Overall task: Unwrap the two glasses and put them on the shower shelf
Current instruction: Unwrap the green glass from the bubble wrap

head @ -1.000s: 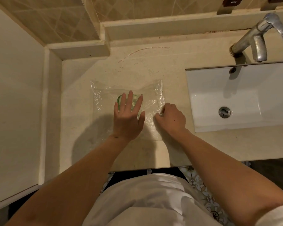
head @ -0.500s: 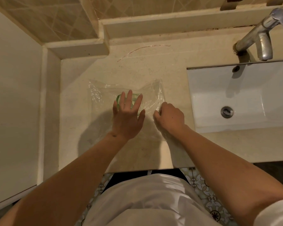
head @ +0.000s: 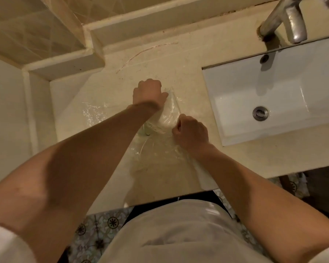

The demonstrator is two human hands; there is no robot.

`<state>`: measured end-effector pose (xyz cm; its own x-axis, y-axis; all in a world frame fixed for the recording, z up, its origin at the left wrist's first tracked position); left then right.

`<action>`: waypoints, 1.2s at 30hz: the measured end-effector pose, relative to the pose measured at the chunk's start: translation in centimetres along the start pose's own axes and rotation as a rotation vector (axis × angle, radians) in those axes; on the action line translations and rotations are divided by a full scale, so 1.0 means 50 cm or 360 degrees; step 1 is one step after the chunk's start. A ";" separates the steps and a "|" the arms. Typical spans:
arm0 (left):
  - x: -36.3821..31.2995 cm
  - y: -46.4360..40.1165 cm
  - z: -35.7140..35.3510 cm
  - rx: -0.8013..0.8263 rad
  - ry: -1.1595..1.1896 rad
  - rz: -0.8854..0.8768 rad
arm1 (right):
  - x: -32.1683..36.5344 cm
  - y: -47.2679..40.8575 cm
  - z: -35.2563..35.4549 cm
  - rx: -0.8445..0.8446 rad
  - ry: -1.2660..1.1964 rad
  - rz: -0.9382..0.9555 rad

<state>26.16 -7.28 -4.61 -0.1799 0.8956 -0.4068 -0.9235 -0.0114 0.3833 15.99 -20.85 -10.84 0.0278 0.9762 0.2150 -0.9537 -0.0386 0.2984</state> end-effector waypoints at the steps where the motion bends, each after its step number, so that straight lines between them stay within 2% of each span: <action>1: -0.004 -0.006 -0.004 0.0013 -0.0032 -0.0036 | -0.004 0.007 0.003 -0.0005 -0.0030 -0.0010; 6: -0.010 -0.020 -0.022 0.0264 -0.0124 -0.0397 | -0.033 0.091 -0.009 0.0009 -0.0215 -0.0050; 9: -0.008 -0.027 -0.019 0.0266 -0.0124 -0.0492 | -0.037 0.133 -0.036 0.0119 -0.0222 -0.0084; 14: -0.010 -0.031 -0.017 0.0133 0.0088 -0.0421 | -0.022 0.138 -0.037 0.0100 -0.0047 0.0013; 19: -0.020 -0.027 -0.016 0.0094 0.0100 -0.0430 | -0.020 0.142 -0.029 0.0097 0.0017 0.0032; 22: -0.023 -0.027 -0.011 0.0038 0.0208 -0.0295 | -0.026 0.148 -0.030 0.0096 0.0007 0.0012; 30: -0.027 -0.042 -0.006 0.0073 0.0593 -0.0022 | -0.032 0.158 -0.034 0.0105 -0.0064 0.0008; 36: -0.022 -0.046 -0.014 0.0157 0.0695 0.0131 | -0.023 0.155 -0.032 0.0075 0.0005 0.0054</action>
<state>28.26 -8.57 -5.62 -0.3968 0.6219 -0.6751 -0.8673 -0.0131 0.4976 8.10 -21.94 -10.26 -0.0053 0.9749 0.2226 -0.9389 -0.0815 0.3344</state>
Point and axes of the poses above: each hand's wrist, its own y-axis away from the middle knuckle, its own z-axis out of the back of the hand, x = y × z, the point moved 6 cm from there along -y, towards the middle knuckle, and after that the axes turned 15 degrees about y, right-handed, at the moved point
